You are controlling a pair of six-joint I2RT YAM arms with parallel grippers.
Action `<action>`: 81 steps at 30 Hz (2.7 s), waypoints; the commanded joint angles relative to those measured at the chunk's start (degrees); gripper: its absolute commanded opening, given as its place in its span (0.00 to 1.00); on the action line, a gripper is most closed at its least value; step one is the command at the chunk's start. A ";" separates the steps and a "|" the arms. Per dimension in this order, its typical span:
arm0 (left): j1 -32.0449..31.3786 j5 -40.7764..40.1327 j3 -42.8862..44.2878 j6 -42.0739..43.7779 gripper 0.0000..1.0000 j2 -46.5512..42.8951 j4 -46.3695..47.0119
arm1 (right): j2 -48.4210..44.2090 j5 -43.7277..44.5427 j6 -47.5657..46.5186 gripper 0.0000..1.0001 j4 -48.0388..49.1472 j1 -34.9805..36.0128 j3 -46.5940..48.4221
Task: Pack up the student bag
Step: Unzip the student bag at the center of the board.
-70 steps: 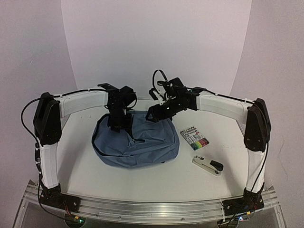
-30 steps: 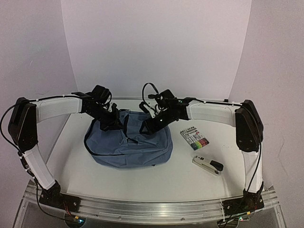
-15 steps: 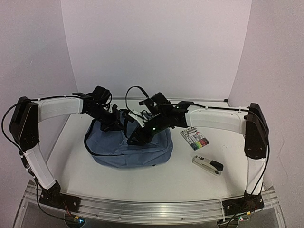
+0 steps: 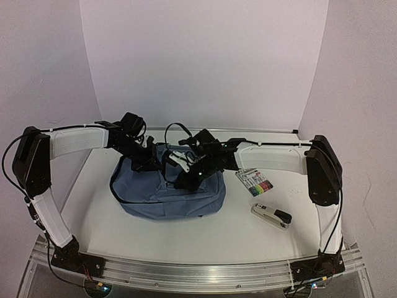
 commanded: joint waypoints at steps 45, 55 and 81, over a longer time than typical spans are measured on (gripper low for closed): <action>-13.13 -5.95 -22.33 19.18 0.00 -15.58 12.45 | 10.00 -0.29 6.05 0.00 -0.94 -7.47 22.90; -16.01 -3.76 -25.27 19.66 0.00 -17.59 8.29 | 24.51 8.19 4.29 0.00 -0.49 -11.15 39.94; -18.39 -5.56 -0.01 17.04 0.55 2.16 3.86 | -7.15 6.65 -5.09 0.94 -5.28 -19.61 15.69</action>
